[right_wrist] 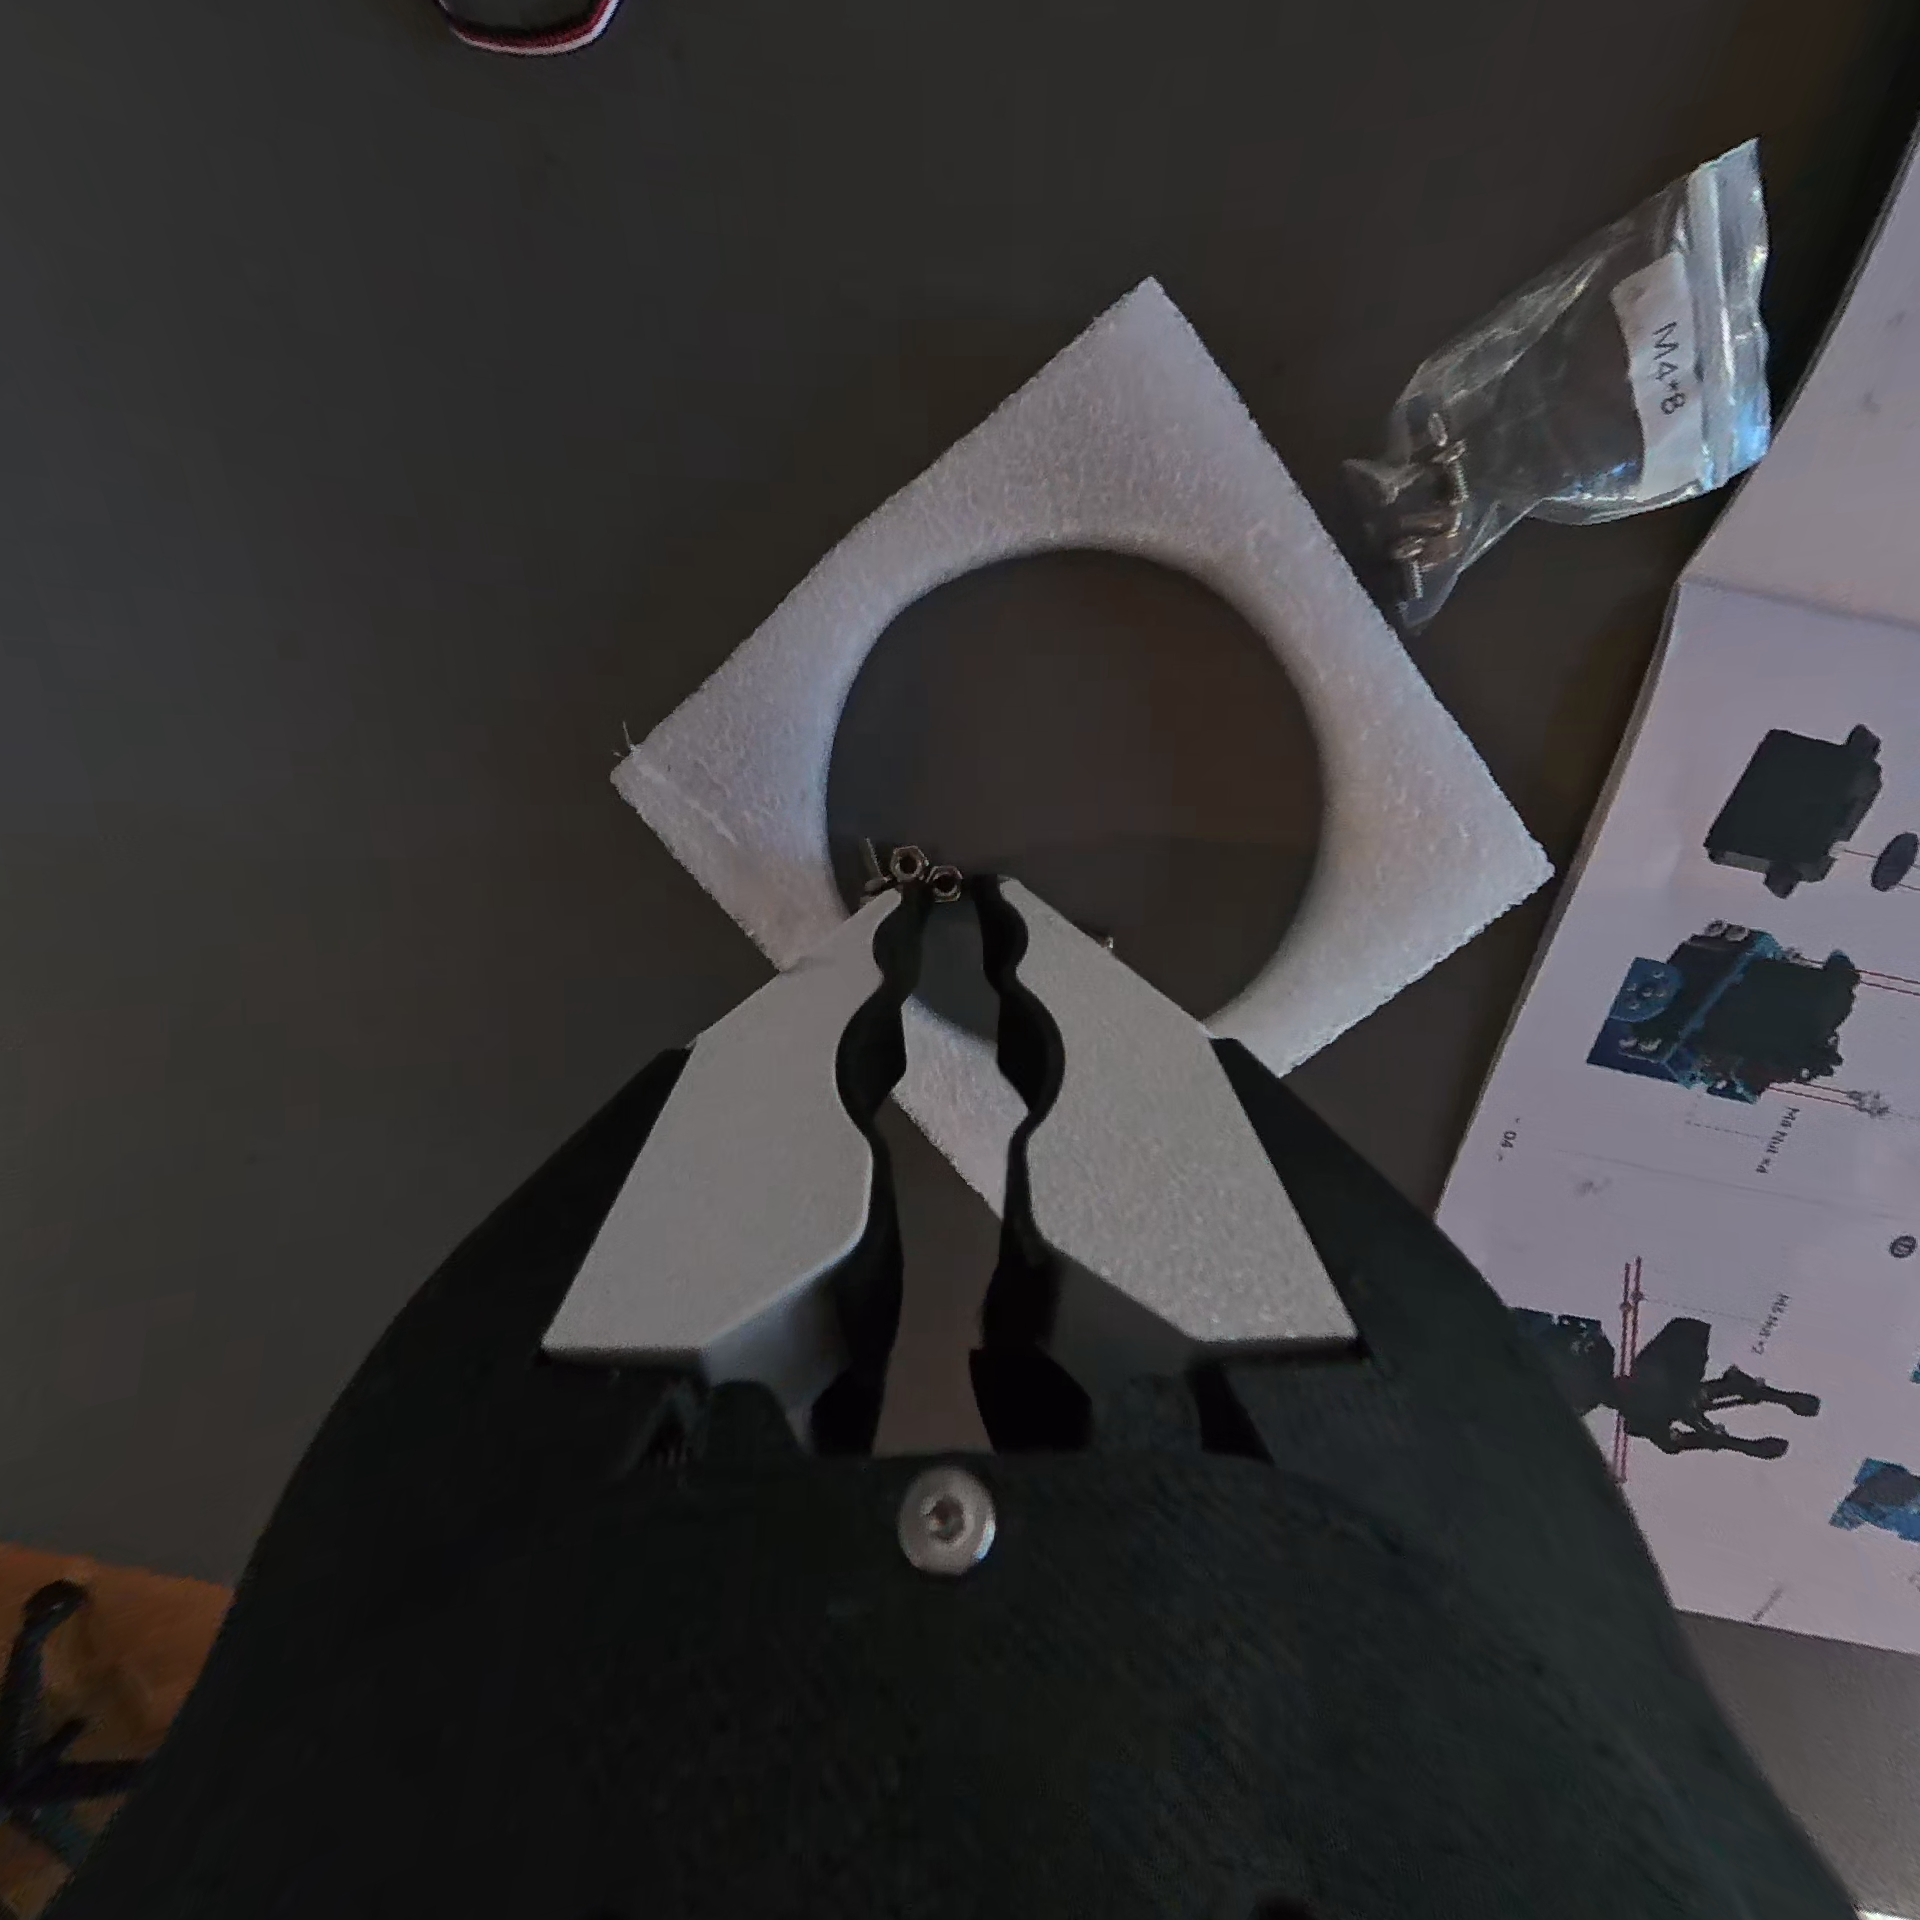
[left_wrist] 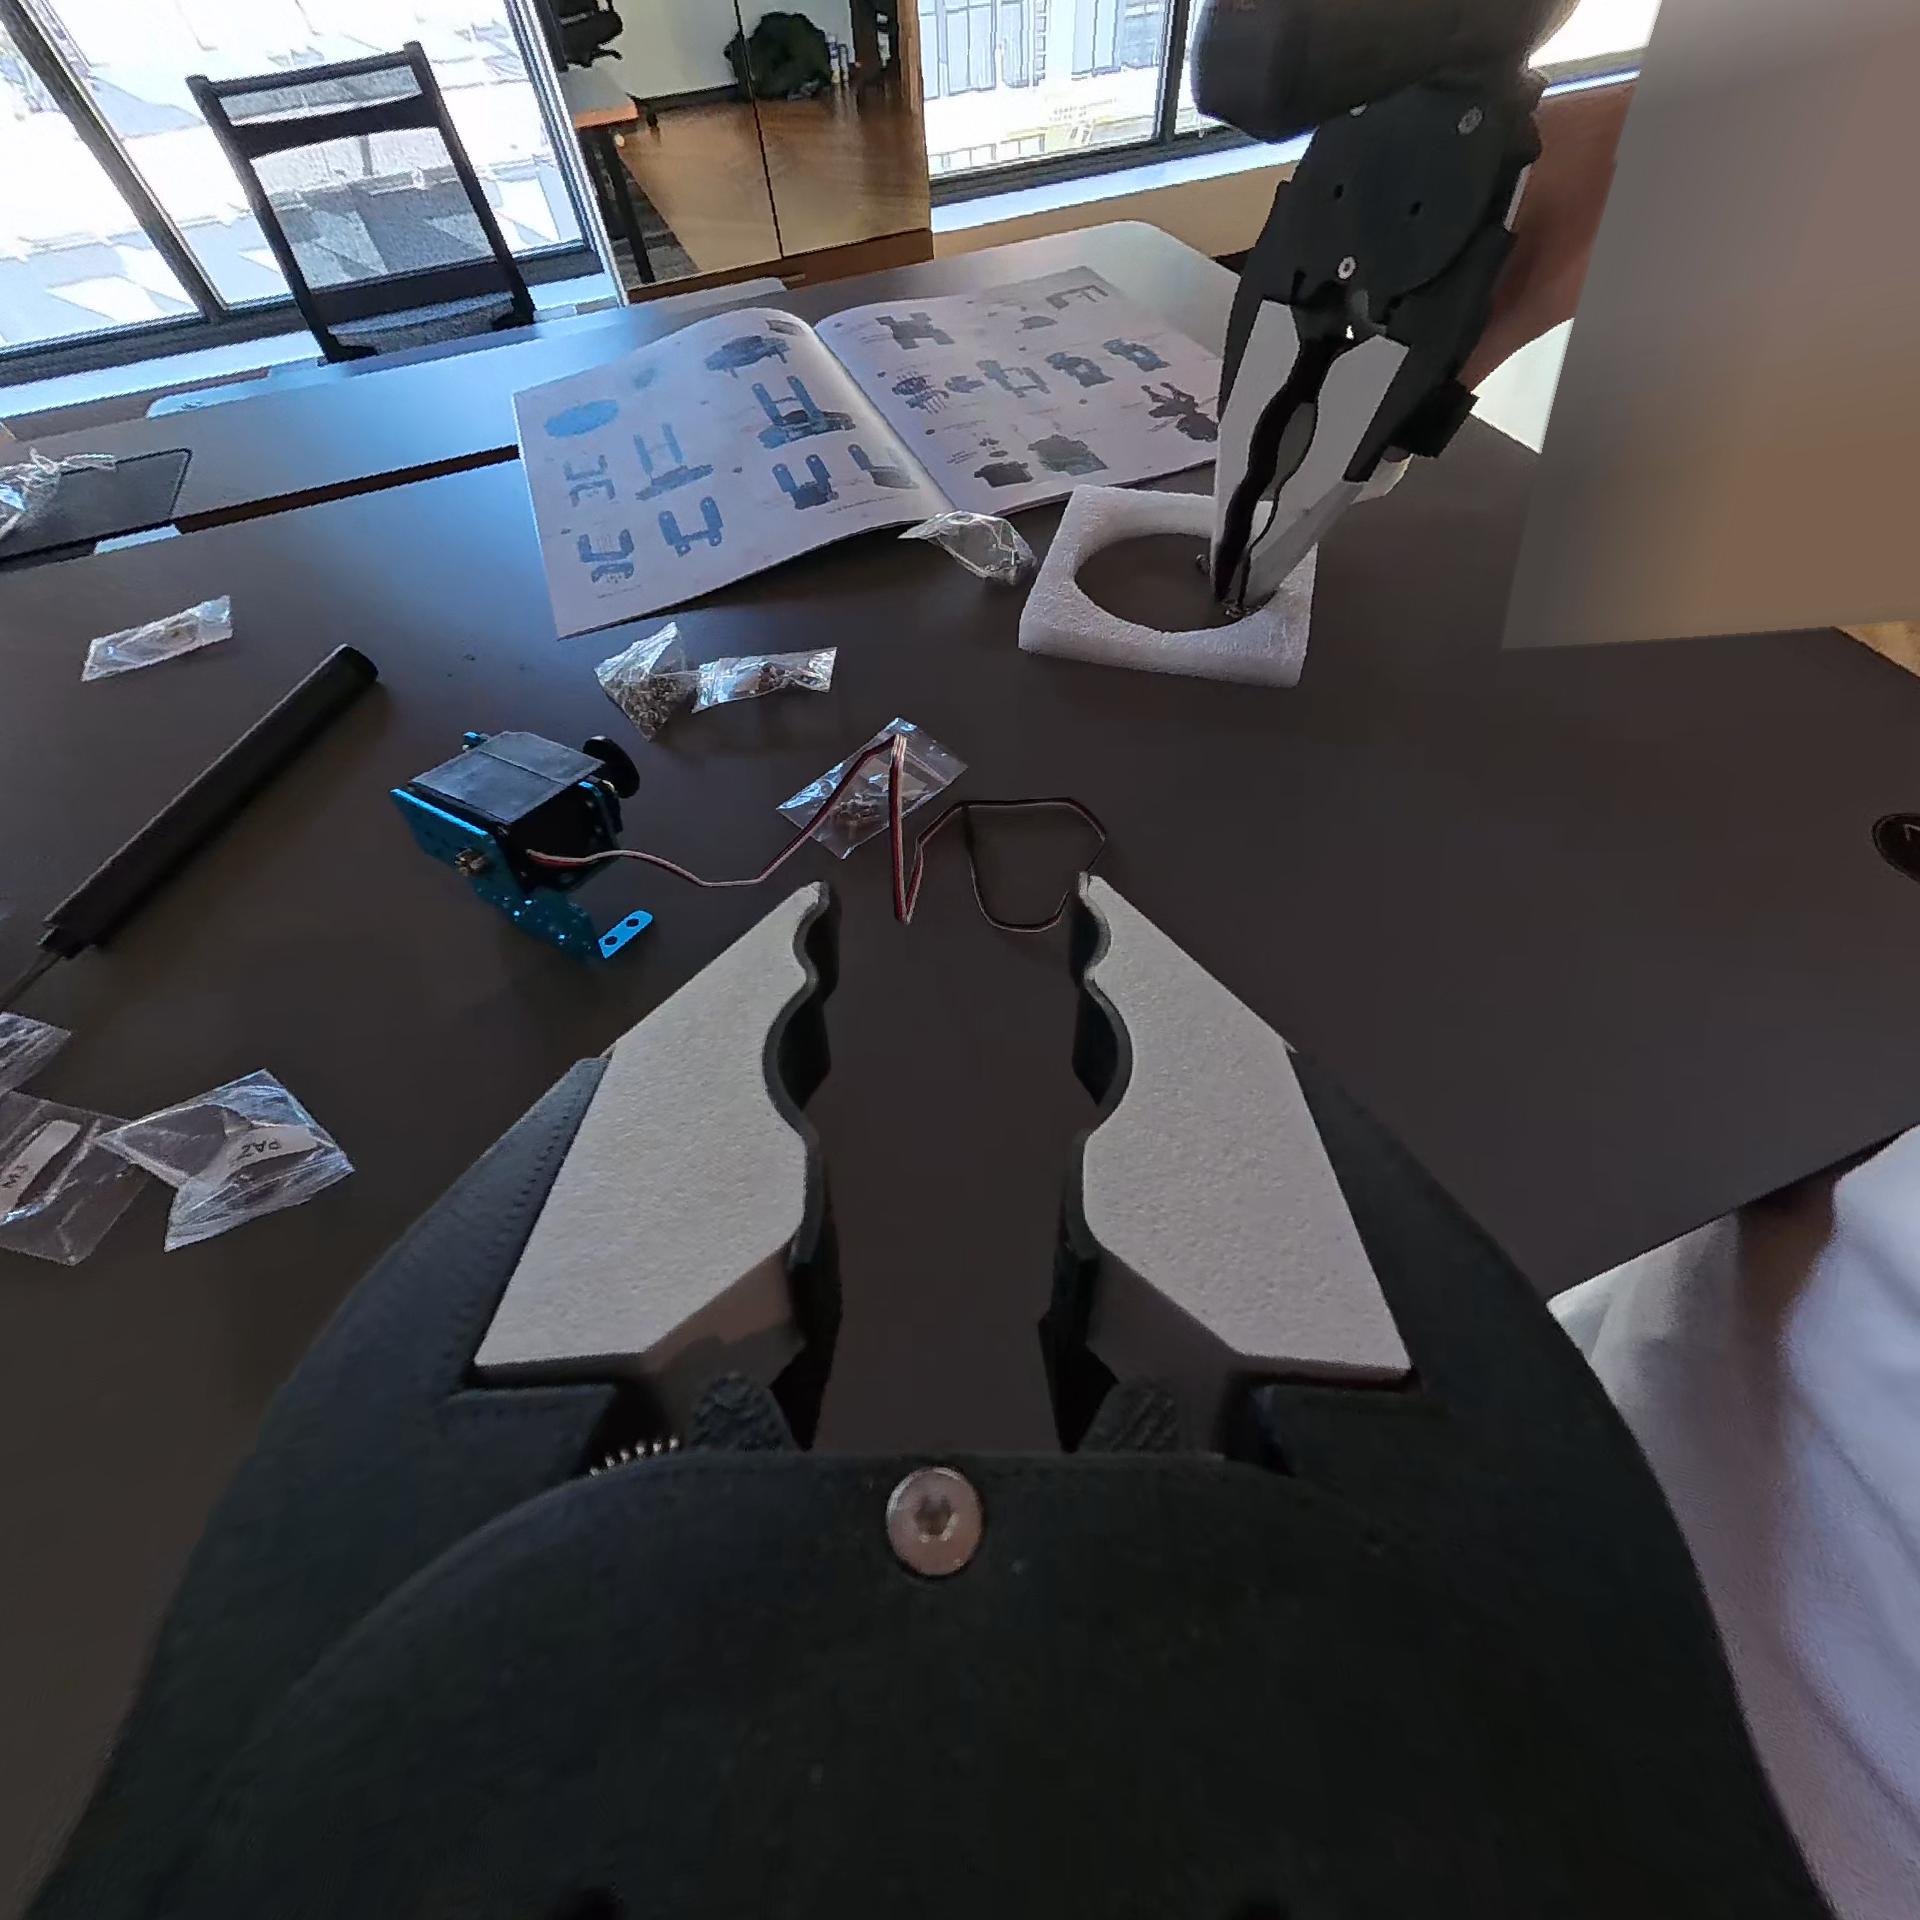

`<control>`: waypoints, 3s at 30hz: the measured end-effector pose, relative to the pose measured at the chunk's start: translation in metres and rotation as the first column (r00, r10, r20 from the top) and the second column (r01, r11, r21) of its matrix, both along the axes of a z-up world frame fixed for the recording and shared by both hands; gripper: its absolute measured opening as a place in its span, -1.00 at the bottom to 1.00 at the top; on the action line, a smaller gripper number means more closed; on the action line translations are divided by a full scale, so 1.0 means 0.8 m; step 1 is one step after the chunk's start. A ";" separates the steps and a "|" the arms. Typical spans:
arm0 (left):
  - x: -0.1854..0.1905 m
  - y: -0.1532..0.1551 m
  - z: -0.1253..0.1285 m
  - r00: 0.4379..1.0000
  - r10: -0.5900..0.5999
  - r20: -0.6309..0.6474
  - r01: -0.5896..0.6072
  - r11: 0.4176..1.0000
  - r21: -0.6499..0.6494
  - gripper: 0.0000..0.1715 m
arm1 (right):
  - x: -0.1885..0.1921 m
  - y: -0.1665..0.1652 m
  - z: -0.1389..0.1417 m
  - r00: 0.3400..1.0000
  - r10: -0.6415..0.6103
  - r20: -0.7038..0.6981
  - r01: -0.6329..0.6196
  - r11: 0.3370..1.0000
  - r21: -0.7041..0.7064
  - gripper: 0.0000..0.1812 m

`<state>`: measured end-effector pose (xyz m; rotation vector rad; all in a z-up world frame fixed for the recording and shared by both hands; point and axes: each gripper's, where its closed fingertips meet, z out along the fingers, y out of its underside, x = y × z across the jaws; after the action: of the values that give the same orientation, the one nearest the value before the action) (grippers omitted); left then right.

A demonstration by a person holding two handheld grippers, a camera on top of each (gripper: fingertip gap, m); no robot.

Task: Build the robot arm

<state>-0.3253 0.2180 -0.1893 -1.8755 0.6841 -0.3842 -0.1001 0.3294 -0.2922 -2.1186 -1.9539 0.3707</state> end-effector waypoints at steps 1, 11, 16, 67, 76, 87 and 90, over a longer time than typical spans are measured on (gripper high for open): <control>0.000 0.000 -0.001 1.000 -0.003 -0.002 0.003 1.000 -0.003 -0.48 | 0.000 0.002 0.000 1.000 -0.002 0.000 0.002 1.000 0.006 -0.84; -0.002 -0.004 0.001 0.995 -0.032 0.094 0.037 0.998 -0.055 -0.48 | -0.017 0.004 0.017 0.996 0.032 -0.085 -0.025 0.996 0.088 -0.93; 0.015 -0.008 0.004 0.941 -0.105 0.321 0.165 0.972 -0.166 -0.49 | -0.093 -0.036 0.107 0.866 0.253 -0.431 -0.111 0.938 0.328 -0.92; -0.023 0.057 0.096 0.282 -0.388 0.877 0.697 0.711 0.090 -0.98 | -0.326 -0.090 0.222 0.354 0.347 -0.869 -0.107 0.938 0.331 -0.93; -0.006 0.057 0.082 0.515 -0.293 0.806 0.572 0.818 -0.068 -0.98 | -0.311 -0.093 0.205 0.490 0.434 -0.756 -0.204 0.900 0.385 -0.93; -0.010 0.049 0.079 0.744 -0.188 0.641 0.389 0.902 -0.186 -0.75 | -0.299 -0.103 0.193 0.505 0.496 -0.707 -0.277 0.868 0.411 -0.93; -0.010 0.041 0.096 0.616 -0.221 0.756 0.458 0.881 -0.116 -0.78 | -0.293 -0.111 0.215 0.395 0.450 -0.801 -0.279 0.889 0.362 -0.93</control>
<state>-0.3336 0.2509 -0.1126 -1.6369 0.4293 -1.4854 -0.3349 0.2410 -0.1198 -0.9351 -1.6315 1.0783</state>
